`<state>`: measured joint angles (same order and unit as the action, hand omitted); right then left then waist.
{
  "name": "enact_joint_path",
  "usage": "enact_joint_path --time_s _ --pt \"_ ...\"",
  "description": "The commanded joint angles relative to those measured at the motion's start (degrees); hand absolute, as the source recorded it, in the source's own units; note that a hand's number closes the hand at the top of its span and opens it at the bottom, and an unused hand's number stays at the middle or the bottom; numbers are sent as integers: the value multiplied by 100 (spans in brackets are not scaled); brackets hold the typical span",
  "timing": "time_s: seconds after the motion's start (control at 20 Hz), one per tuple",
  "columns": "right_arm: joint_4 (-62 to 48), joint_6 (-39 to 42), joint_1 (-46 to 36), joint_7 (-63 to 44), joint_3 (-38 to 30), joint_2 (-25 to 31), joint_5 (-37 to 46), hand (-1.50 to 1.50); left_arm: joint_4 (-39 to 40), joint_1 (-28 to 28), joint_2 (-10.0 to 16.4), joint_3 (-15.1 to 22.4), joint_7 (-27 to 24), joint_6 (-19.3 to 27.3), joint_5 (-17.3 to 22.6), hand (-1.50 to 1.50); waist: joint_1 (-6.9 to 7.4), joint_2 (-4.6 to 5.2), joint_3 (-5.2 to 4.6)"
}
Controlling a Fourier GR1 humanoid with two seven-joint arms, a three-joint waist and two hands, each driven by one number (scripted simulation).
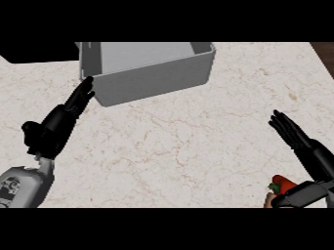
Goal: Pick the bell pepper from the cutting board and place it in the cardboard box
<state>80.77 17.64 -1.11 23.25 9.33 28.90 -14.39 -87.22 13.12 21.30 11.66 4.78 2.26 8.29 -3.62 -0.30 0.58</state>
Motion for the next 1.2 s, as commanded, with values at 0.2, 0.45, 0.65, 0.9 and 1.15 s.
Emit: enact_joint_path --time_s 0.2,0.45,0.65,0.9,1.15 --pt "-534 656 1063 3797 -629 1440 1270 -150 -7 -166 -304 352 -176 45 -206 0 108 11 -28" --pt "-1385 904 1073 4718 -1017 2406 1376 -150 -303 -240 -324 524 -58 24 -340 0 341 24 -33" --pt "-1072 1311 1205 4682 -665 3066 1427 -150 -127 -286 -409 558 -216 -26 -342 0 350 36 -44" --pt "-899 1315 1288 4742 -254 3469 1499 -150 -196 -282 -303 529 -214 -149 -359 0 401 30 -46" --pt "-797 1388 1136 4421 59 3582 1251 -150 -212 146 -404 439 143 -190 -276 0 424 36 -47"
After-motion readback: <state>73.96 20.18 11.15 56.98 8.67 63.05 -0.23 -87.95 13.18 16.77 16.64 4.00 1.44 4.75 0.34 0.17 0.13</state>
